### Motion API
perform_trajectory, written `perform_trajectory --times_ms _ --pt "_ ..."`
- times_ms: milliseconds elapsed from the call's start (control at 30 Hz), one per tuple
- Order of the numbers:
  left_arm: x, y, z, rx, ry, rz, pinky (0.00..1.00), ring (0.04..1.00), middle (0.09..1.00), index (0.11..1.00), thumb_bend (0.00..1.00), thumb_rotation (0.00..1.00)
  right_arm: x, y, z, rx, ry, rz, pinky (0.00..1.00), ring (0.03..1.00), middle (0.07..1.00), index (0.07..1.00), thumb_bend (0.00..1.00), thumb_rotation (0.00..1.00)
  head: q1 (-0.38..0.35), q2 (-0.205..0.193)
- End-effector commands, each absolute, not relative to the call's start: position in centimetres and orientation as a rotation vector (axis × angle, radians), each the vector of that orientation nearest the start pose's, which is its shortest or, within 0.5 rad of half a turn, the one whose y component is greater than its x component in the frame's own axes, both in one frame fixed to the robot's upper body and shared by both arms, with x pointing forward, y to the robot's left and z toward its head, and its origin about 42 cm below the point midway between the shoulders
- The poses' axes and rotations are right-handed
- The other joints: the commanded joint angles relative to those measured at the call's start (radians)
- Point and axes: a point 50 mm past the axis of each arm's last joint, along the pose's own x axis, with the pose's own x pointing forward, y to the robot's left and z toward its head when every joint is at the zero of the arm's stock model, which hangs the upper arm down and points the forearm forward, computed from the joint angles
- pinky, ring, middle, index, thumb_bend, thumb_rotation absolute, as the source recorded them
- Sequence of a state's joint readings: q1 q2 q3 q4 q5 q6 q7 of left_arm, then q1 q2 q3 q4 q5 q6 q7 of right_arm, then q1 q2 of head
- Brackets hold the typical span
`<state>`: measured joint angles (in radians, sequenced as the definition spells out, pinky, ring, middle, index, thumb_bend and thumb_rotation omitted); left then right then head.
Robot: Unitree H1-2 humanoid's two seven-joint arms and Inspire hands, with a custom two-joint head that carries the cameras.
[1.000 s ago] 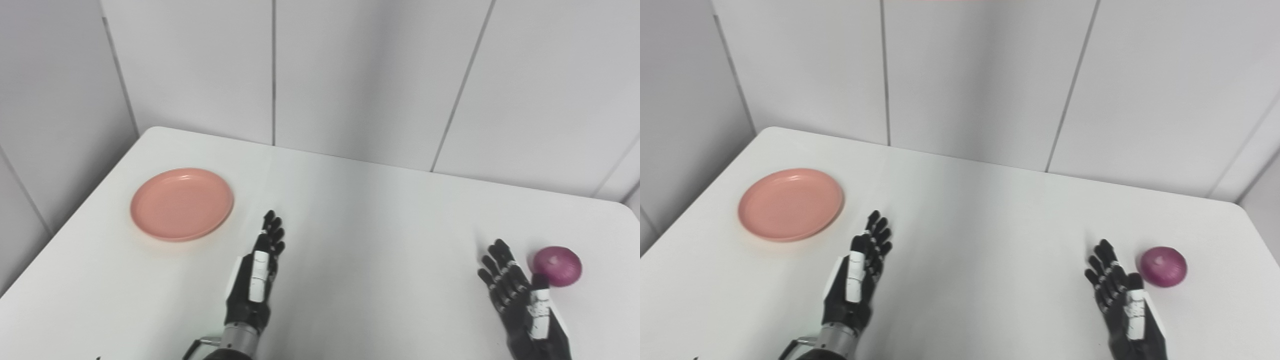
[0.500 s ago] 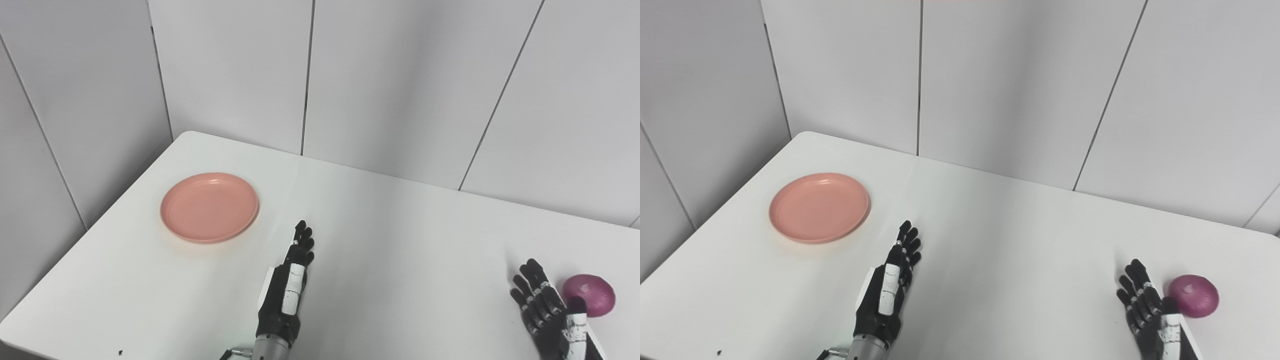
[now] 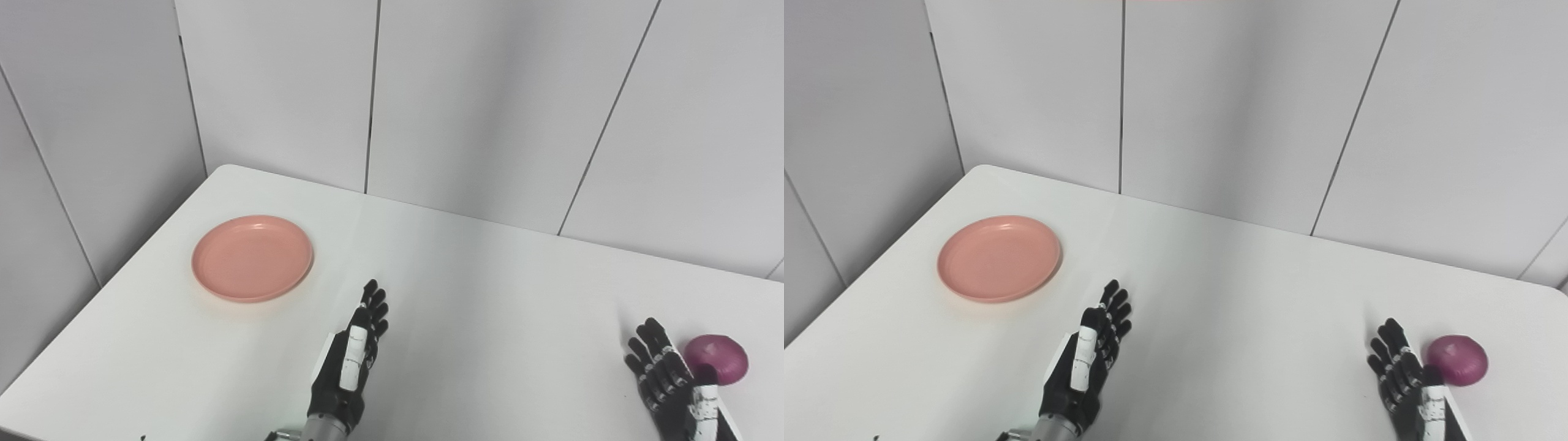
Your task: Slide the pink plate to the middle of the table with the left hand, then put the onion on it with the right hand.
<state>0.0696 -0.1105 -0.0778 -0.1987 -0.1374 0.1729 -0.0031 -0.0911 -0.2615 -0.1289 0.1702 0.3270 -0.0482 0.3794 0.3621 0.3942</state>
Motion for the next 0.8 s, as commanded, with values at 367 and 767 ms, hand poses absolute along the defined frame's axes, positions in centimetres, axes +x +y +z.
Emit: perform_trajectory --times_ms 367,767 --pt "34.3 22.9 25.2 -0.082 -0.245 -0.28 0.99 0.905 0.86 0.877 1.0 1.0 27.4 -29.7 4.4 0.173 0.119 0.196 1.0 1.0 1.0 1.0 0.87 1.0 -0.004 -0.003" --pt "40.3 30.0 30.4 0.034 -0.36 -0.147 0.83 0.821 0.807 0.887 1.0 1.0 27.2 -29.8 4.4 0.171 0.123 0.198 1.0 1.0 1.0 1.0 0.89 1.0 -0.002 0.0"
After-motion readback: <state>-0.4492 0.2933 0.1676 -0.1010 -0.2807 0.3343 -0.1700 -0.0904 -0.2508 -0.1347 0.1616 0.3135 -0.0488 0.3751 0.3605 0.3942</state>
